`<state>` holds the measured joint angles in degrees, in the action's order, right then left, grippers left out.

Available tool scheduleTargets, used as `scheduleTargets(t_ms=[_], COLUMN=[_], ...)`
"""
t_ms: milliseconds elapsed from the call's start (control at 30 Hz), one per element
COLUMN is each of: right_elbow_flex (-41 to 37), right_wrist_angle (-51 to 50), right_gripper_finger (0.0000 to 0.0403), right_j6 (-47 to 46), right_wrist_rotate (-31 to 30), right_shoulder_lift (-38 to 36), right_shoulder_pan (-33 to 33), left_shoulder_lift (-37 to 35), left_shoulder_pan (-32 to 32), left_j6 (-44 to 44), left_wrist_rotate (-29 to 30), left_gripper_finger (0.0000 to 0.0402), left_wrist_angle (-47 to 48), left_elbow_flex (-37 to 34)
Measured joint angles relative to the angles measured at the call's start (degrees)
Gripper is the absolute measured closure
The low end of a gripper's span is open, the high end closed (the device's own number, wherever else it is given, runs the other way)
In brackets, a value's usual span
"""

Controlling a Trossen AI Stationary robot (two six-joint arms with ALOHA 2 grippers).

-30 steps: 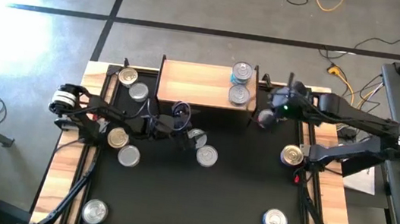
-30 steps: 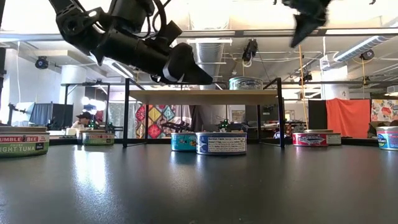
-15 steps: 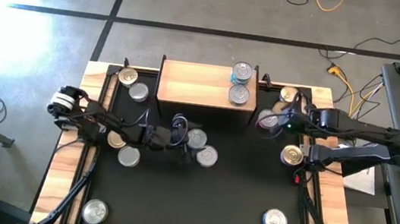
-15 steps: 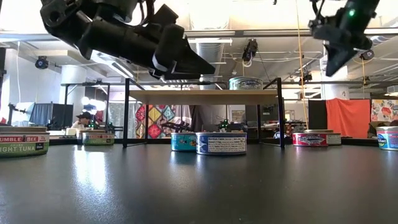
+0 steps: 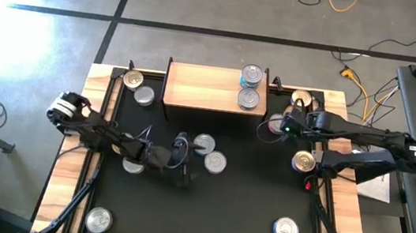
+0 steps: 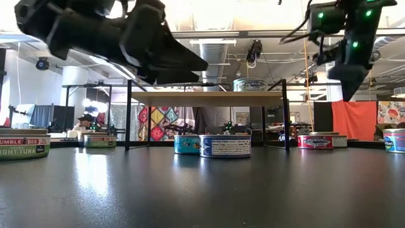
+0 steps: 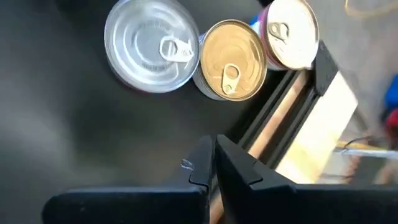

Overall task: Stack canned seafood by type on shelf
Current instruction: Stack the green tuna can on top of the green tuna can on the shelf

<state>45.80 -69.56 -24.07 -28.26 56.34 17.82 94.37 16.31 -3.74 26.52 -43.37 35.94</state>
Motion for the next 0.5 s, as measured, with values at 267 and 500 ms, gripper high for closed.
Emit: scheduleTargets(t_ms=[267, 500], right_elbow_flex=[-1.00, -1.74], right_wrist_angle=[6.59, 7.81], right_gripper_finger=[0.0390, 0.0390], right_j6=[20.05, 23.71], right_wrist_rotate=[-2.63, -10.85], right_shoulder_lift=[4.14, 6.81], right_shoulder_pan=[0.10, 0.31], left_shoulder_lift=[0.00, 0.00], left_shoulder_pan=[5.76, 8.07], left_j6=[-1.32, -2.34], left_wrist_rotate=[3.89, 4.54], left_gripper_finger=[0.0002, 0.0002], left_wrist_angle=[-0.22, 0.13], left_elbow_flex=[-1.21, -2.49])
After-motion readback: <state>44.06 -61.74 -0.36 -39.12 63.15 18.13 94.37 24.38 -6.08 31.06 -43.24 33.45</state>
